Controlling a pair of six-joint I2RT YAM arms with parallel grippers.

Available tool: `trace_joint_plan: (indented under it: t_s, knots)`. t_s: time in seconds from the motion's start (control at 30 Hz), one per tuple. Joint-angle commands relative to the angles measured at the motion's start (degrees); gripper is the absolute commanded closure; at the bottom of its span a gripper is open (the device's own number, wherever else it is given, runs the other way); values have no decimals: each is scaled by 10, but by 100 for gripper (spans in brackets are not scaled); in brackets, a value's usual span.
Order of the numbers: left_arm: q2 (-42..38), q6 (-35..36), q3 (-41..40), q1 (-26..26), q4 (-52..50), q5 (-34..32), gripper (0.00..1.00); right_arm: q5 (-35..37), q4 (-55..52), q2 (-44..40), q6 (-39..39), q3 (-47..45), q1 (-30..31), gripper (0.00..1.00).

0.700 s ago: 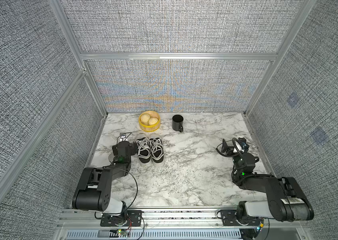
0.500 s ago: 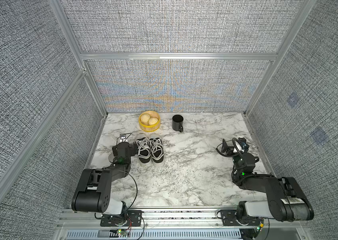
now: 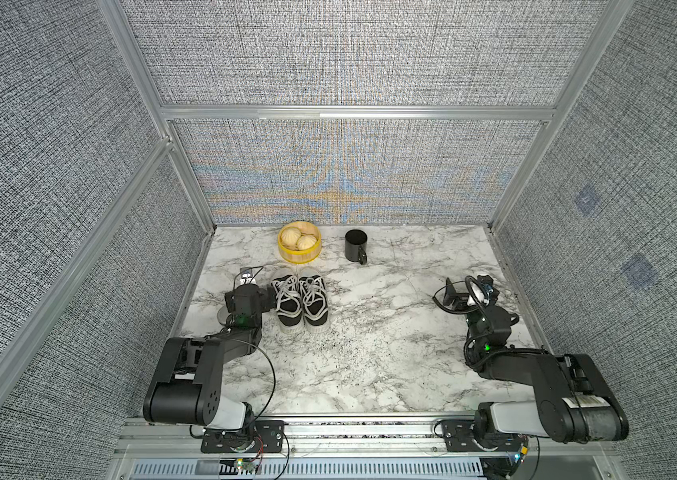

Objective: Remove the insole from the shoe
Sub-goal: Move the shoe to the center of the board.

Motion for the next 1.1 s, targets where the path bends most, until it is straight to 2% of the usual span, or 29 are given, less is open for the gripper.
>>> trace_joint_plan:
  t_s: [0.0, 0.03, 0.1, 0.27, 0.3, 0.37, 0.47, 0.57, 0.63, 0.73, 0.8, 0.87, 1.07]
  knots:
    - [-4, 1, -1, 0, 9, 2, 0, 3, 29, -3, -6, -6, 1, 2]
    - [-6, 1, -4, 0, 13, 2, 0, 14, 43, -12, -5, -12, 5, 2]
    - [-23, 4, -1, 0, -3, 6, 0, 29, 1, -57, -6, -9, 10, 2]
    - [-128, 0, 33, 0, -130, 1, 0, 24, -202, -185, 20, 35, 10, 2]
    - [-145, -5, 38, 0, -149, 3, 0, 45, -231, -198, 57, 42, 9, 2]
    - [-180, -33, 64, 0, -221, 1, 0, 113, -369, -227, 208, 77, 3, 2]
    - [-211, -92, 120, 0, -359, -11, 0, 9, -494, -236, 230, 121, -23, 2]
    - [-232, -146, 153, 0, -465, 29, 0, -36, -596, -236, 256, 161, -20, 3]
    - [-246, -179, 160, 0, -510, 63, 0, -52, -637, -240, 278, 177, -7, 9]
    - [-262, -244, 156, 0, -555, 118, 1, -50, -671, -255, 310, 186, 51, 14]
    - [-269, -281, 152, 0, -577, 162, 7, -44, -680, -259, 337, 188, 99, 16]
    - [-279, -310, 144, -1, -592, 208, 8, -44, -677, -253, 373, 188, 159, 21]
    - [-328, -333, 120, -1, -629, 252, 12, -39, -657, -154, 435, 234, 345, 31]
